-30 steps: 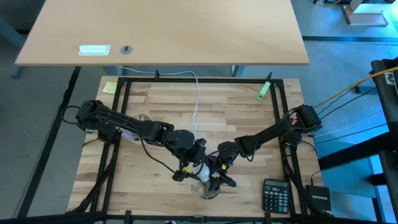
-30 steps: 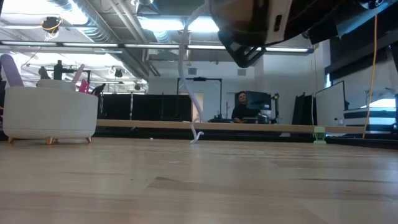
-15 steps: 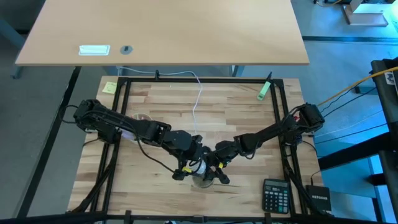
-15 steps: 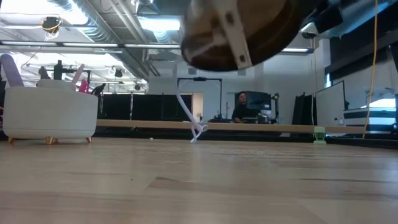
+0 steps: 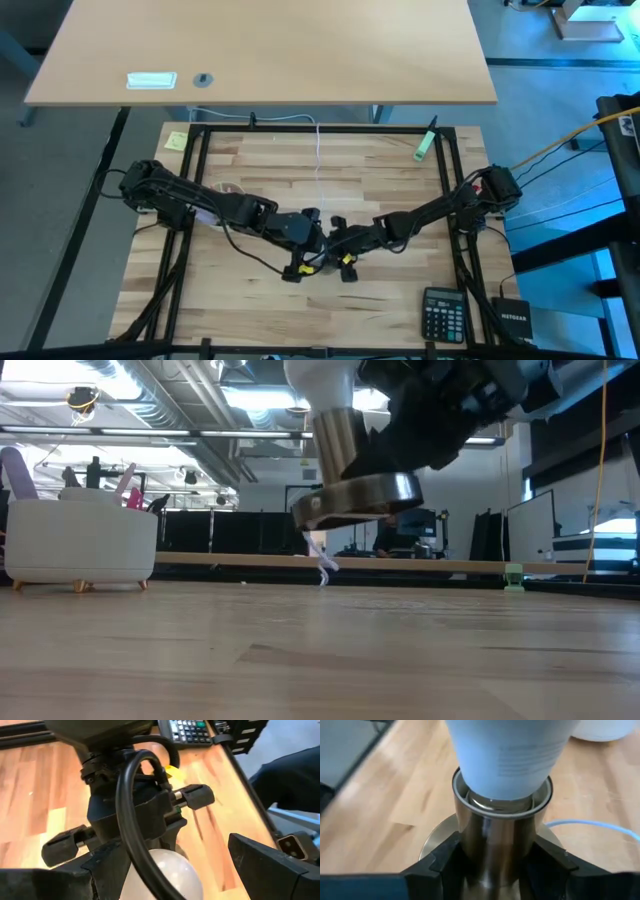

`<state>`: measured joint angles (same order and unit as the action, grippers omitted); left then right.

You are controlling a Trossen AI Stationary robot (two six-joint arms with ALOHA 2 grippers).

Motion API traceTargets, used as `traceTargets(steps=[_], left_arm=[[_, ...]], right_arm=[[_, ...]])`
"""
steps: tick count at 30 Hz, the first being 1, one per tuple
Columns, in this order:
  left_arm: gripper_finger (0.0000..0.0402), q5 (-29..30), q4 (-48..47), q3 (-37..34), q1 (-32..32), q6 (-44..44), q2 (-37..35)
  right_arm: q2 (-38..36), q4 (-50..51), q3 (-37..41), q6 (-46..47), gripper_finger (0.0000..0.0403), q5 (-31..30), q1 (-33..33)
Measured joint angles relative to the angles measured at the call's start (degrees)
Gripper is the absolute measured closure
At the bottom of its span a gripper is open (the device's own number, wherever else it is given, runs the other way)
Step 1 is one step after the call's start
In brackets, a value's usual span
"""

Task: Screw lightbulb
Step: Insert the lightbulb into the lamp

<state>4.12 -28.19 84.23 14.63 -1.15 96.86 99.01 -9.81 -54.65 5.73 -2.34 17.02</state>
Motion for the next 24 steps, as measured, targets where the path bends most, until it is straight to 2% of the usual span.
traceTargets(steps=[9,12,16,19,24], left_arm=[[0.0086,8.58,-1.44,0.0,-0.34,1.42,0.1],[0.0086,13.56,-3.97,0.0,-0.22,1.05,0.11],[0.0086,14.73,-4.35,0.0,-0.2,-0.64,0.11],[0.0086,14.71,-4.21,0.0,-0.2,-4.41,0.11],[0.0086,15.1,-4.74,0.0,-0.28,-16.14,-0.6]], right_arm=[[0.28,0.37,0.63,-3.05,0.0222,-6.6,0.12],[0.39,0.51,1.17,-3.33,0.0222,-8.42,-0.47],[0.39,0.66,1.29,-3.14,0.0222,-9.9,-0.92],[0.39,0.29,1.31,-3.28,0.0222,-11.34,-1.04],[0.41,0.51,1.31,-3.49,0.0222,-13.06,-2.46]])
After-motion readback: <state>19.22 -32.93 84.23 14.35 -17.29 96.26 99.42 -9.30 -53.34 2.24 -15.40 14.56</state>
